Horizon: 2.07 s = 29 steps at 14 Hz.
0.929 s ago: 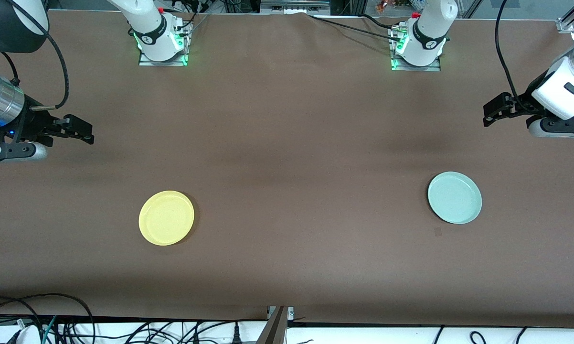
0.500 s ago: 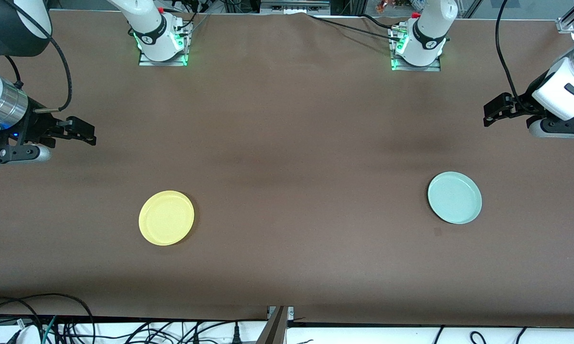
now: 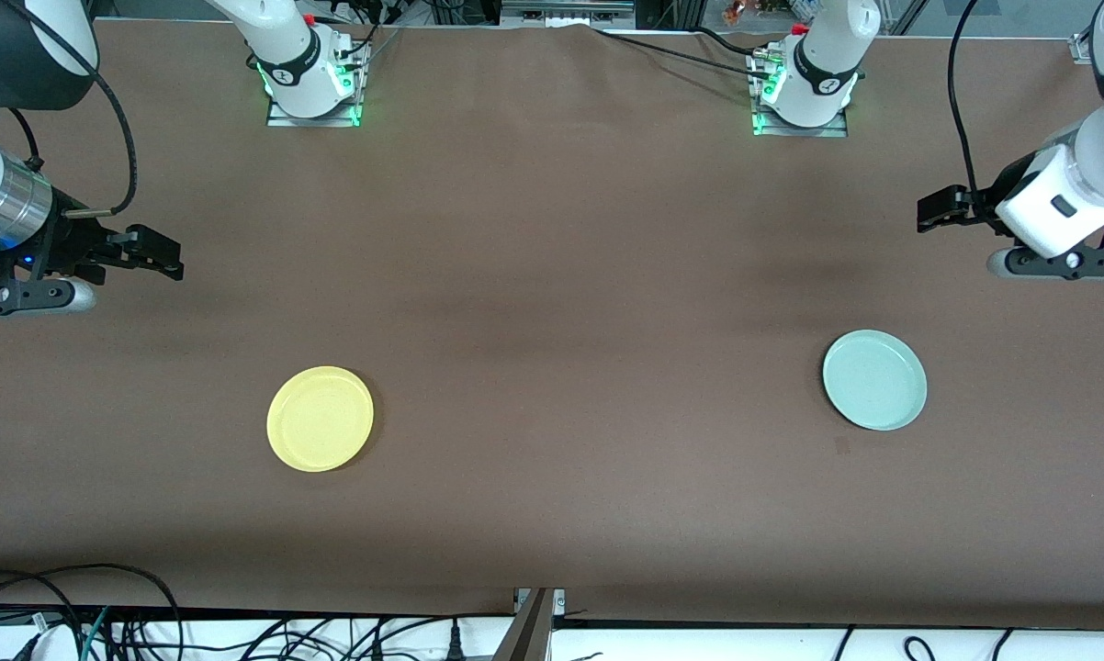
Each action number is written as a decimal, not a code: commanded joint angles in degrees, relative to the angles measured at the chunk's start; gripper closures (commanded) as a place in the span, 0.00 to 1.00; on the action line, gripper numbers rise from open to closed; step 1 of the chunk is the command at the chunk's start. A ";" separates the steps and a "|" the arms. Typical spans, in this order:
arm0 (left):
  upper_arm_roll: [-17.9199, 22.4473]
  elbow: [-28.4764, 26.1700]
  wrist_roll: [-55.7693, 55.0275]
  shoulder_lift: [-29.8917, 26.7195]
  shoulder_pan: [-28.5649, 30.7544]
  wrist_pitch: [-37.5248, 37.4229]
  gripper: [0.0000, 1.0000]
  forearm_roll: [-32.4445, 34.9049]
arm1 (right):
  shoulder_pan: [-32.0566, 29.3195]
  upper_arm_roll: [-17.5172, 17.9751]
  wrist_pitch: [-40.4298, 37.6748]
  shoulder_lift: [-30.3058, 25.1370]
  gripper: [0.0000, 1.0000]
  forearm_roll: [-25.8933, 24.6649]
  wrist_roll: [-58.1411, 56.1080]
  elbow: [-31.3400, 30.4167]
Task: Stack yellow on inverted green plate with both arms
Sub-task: 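Move the left gripper toward the pale green plate, then lower the left gripper and grasp the green plate's rim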
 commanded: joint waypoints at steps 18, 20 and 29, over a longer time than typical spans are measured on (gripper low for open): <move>-0.06 -4.80 51.09 33.33 14.04 51.38 0.00 1.79 | 0.15 -0.09 0.29 1.74 0.00 -1.62 0.98 1.63; -0.15 -4.80 51.09 34.38 14.31 51.82 0.00 1.79 | 0.23 0.00 0.38 2.00 0.00 -1.53 0.98 1.63; -0.15 -4.80 55.13 35.44 15.28 51.39 1.00 1.79 | 0.23 0.00 0.47 2.01 0.00 -1.62 0.98 1.63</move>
